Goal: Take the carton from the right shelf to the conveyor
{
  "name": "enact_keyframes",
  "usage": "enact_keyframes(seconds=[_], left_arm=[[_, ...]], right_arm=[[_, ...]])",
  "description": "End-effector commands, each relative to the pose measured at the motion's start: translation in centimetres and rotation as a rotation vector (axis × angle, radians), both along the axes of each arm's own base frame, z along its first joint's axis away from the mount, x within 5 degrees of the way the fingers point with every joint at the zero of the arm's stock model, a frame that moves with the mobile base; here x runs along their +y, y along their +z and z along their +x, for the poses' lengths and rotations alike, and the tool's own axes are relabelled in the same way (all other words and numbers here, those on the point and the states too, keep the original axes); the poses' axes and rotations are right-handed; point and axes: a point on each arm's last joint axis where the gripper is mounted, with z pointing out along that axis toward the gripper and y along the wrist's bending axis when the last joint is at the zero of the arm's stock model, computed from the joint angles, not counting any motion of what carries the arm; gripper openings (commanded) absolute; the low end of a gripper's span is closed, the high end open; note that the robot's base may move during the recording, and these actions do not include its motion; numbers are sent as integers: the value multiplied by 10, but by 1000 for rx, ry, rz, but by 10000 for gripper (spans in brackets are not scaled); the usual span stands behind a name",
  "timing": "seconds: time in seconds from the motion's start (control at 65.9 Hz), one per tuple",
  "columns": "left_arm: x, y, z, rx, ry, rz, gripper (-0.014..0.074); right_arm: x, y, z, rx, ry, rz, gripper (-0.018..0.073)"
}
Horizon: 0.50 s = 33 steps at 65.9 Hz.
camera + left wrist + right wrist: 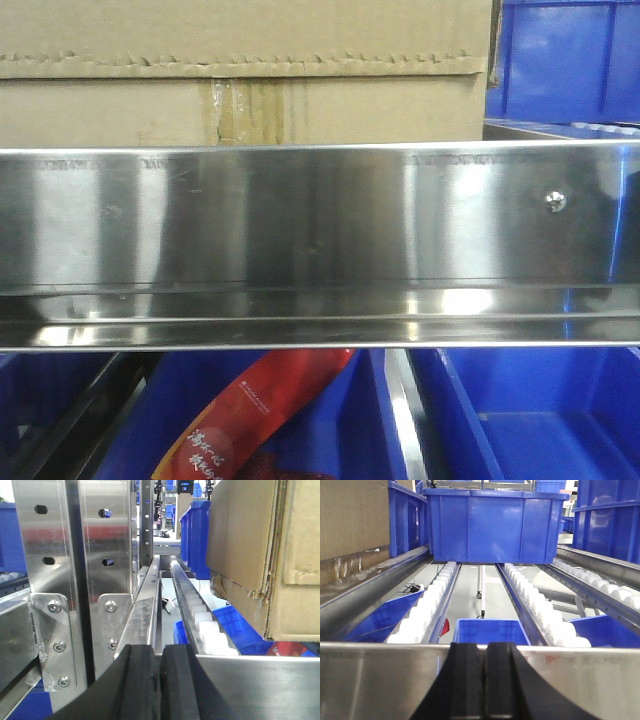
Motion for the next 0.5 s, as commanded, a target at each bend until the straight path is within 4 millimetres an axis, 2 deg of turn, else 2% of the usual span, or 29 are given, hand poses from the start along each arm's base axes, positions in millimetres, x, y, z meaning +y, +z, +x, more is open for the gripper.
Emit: enact_keyframes(seconds=[0.0, 0.485], left_arm=[[0, 2, 0, -21, 1, -3, 21], [0, 7, -1, -68, 1, -1, 21]], right_arm=[[0, 2, 0, -28, -4, 0, -68], [0, 2, 0, -28, -4, 0, -68]])
